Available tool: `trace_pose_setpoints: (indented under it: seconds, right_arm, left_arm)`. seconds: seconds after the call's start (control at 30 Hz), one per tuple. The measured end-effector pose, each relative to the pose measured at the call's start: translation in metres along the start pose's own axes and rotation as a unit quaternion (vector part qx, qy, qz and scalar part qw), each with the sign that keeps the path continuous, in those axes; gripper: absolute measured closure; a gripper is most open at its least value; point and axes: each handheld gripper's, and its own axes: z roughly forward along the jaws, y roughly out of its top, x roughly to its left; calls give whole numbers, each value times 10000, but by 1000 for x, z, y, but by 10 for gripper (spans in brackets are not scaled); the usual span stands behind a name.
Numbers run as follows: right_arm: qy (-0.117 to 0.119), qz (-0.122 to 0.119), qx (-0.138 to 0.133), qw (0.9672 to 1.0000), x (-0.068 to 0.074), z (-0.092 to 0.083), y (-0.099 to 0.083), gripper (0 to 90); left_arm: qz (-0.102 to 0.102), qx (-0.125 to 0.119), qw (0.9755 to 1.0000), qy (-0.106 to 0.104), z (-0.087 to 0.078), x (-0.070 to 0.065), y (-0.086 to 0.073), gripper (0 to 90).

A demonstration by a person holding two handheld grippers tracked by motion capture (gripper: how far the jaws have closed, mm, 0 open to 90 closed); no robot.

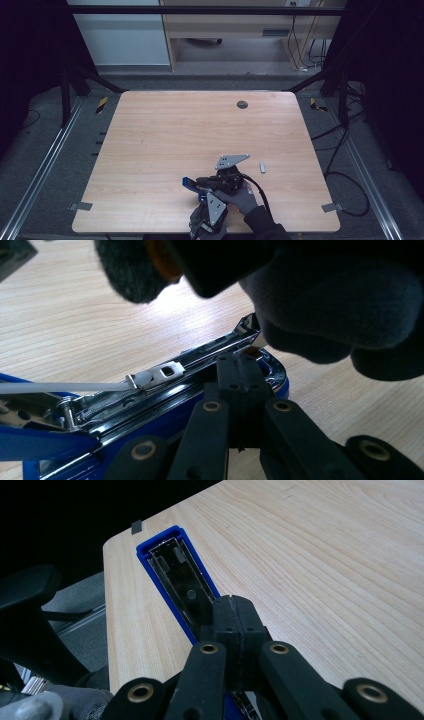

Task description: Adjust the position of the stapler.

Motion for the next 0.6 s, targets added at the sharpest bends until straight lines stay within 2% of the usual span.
trace_pose_setpoints:
  seconds: [0.13,0.3,0.6]
  right_arm:
    - [39,-43,109,9999,1,5,-1,900]
    - [33,-197,392,9990,6,19,1,900]
    - [-13,-160,634,9979,5,27,6,900]
  left_arm:
    - [-6,1,10000,-8,0,0,0,900]
    - [-30,-2,10000,-14,-1,1,0,900]
    - [-21,-12,10000,-5,-1,1,-1,900]
